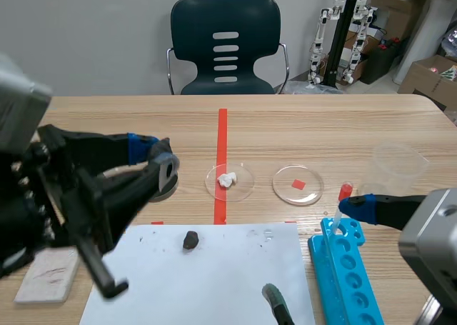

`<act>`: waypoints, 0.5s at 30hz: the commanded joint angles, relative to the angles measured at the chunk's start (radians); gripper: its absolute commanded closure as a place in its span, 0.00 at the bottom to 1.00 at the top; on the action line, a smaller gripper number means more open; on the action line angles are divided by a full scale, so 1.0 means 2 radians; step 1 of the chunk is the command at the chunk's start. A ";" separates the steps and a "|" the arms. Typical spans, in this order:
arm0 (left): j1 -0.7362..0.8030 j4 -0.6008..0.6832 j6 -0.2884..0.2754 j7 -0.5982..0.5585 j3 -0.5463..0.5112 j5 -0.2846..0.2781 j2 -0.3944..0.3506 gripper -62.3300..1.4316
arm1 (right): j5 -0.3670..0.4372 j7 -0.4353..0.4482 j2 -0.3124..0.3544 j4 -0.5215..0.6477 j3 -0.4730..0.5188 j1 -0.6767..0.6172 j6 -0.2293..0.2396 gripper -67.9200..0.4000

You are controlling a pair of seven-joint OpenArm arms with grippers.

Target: Lower the mineral onto the iron filings and hold still

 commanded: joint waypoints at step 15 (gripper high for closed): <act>0.184 0.003 0.009 -0.113 -0.029 0.139 0.028 0.82 | 0.003 0.007 -0.001 0.010 0.003 0.000 0.000 0.00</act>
